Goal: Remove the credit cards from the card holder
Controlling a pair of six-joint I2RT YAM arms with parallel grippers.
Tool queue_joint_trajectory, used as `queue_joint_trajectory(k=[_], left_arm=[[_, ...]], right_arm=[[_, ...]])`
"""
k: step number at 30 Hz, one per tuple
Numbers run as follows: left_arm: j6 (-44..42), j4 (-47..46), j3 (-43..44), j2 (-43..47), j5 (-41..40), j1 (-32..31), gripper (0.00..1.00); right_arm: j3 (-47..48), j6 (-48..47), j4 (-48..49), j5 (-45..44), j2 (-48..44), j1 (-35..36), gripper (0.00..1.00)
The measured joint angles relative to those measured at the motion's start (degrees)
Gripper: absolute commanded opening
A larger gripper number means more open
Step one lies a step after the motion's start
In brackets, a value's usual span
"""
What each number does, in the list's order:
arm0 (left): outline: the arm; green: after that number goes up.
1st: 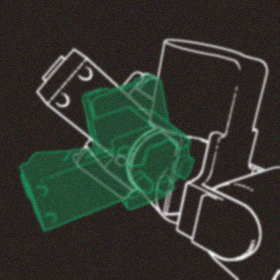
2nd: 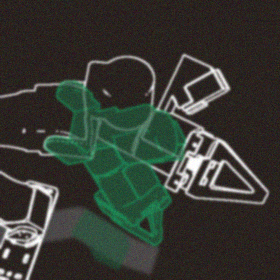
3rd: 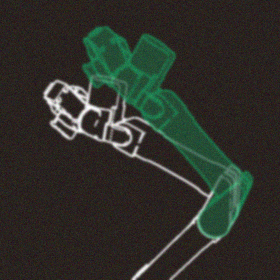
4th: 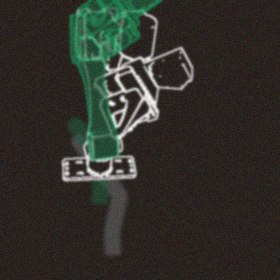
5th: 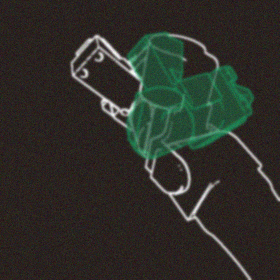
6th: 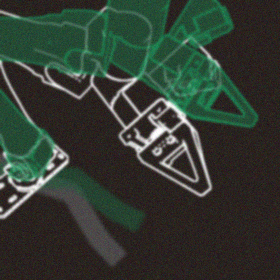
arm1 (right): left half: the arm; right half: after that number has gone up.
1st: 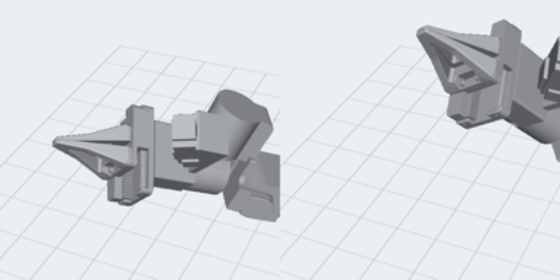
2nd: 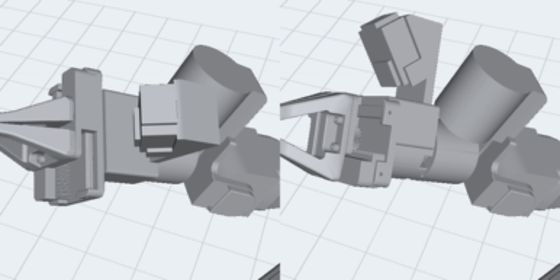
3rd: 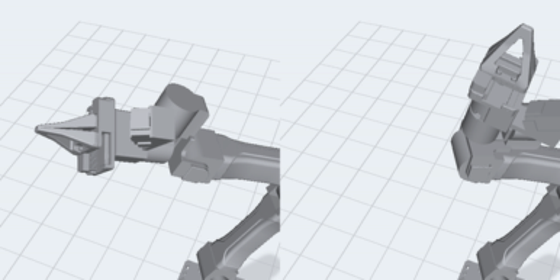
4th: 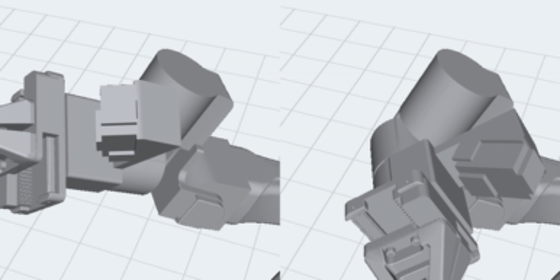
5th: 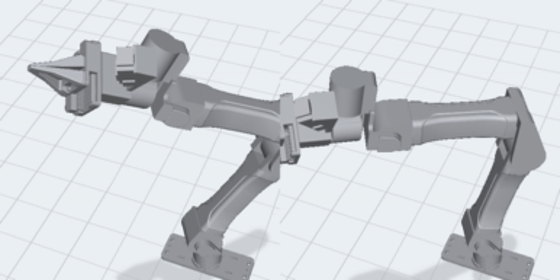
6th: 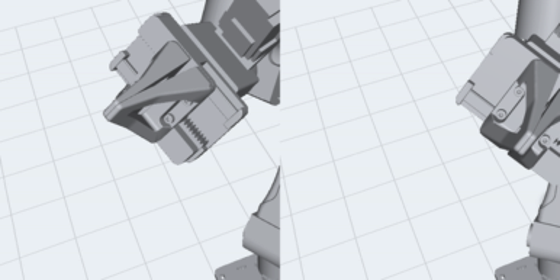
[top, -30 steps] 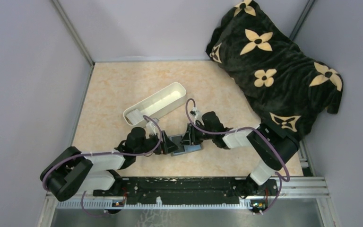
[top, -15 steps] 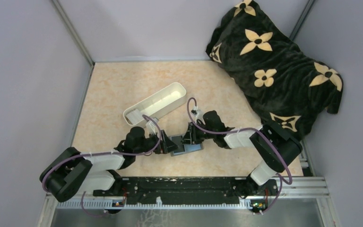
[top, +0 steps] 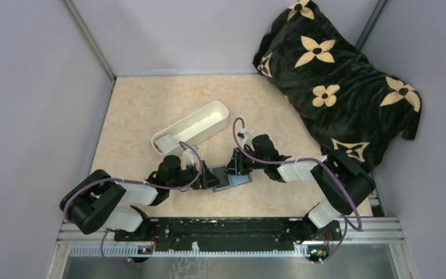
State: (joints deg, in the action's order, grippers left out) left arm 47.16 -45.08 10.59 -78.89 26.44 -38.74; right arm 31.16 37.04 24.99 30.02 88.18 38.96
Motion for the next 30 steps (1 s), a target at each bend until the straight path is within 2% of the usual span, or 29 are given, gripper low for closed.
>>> queue_joint_trajectory(k=[5, 16, 30], left_arm=[[0.0, 0.2, 0.0, 0.4, 0.2, 0.0, 0.97], [-0.9, 5.4, 0.0, 7.4, -0.3, 0.0, 0.97], [-0.5, 1.5, 3.5, -1.2, 1.1, 0.0, 0.97]], right_arm=[[0.0, 0.0, -0.1, -0.2, 0.0, -0.2, 0.29], [0.0, 0.0, -0.1, -0.1, 0.0, -0.5, 0.29], [0.0, -0.6, -0.3, 0.0, 0.0, -1.0, 0.3]])
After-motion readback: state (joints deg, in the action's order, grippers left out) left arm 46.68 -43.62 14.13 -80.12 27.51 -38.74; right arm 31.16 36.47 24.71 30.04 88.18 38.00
